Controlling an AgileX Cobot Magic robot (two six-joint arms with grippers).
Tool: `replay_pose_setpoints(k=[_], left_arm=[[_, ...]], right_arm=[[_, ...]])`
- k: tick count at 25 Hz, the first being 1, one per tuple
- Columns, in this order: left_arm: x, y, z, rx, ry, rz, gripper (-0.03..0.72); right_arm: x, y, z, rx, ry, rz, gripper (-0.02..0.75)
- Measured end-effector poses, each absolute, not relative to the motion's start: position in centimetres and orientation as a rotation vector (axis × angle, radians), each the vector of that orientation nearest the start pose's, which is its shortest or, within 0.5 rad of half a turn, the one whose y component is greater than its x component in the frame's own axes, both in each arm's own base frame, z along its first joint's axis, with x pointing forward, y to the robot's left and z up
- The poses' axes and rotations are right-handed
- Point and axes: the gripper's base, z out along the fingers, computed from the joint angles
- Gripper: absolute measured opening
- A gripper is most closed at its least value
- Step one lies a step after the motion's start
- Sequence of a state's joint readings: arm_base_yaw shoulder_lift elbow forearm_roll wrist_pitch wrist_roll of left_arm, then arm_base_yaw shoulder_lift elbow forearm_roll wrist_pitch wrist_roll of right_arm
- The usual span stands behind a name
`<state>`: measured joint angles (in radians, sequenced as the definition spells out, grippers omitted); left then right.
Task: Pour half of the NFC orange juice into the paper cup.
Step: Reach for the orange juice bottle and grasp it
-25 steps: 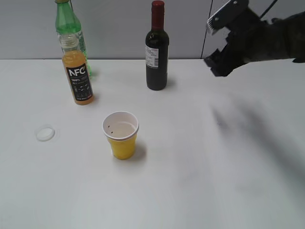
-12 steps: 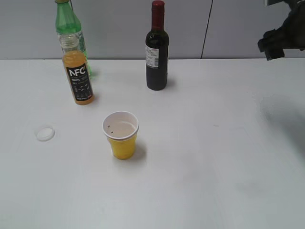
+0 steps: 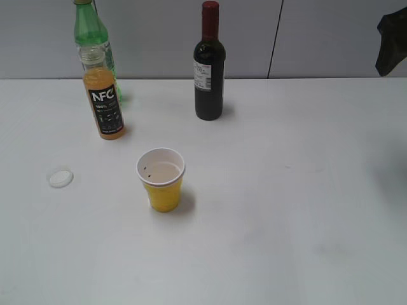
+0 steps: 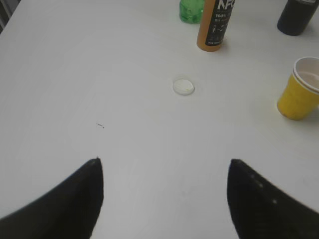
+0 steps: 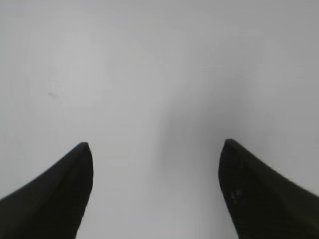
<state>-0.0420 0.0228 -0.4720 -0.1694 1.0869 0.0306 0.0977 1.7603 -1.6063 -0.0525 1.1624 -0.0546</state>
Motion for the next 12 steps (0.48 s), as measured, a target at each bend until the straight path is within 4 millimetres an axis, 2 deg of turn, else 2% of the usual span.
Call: replay_pose_setpoints(k=[3, 6, 9, 12], left_arm=[[-0.1, -1.4, 26.8, 0.082, 2.114, -0.213, 0.59], [-0.1, -1.4, 26.8, 0.082, 2.114, -0.213, 0.59], [-0.1, -1.4, 26.8, 0.082, 2.114, -0.213, 0.59], [-0.1, -1.4, 26.8, 0.082, 2.114, -0.213, 0.59]], right_arm=[[36.3, 3.2, 32.4, -0.24, 2.777, -0.058, 0.591], [34.3, 3.1, 34.0, -0.232, 2.741, -0.032, 0.585], [31.2, 2.9, 35.3, -0.226, 2.715, -0.02, 0.58], [28.0, 2.6, 35.0, -0.228, 2.73, -0.011, 0.58]])
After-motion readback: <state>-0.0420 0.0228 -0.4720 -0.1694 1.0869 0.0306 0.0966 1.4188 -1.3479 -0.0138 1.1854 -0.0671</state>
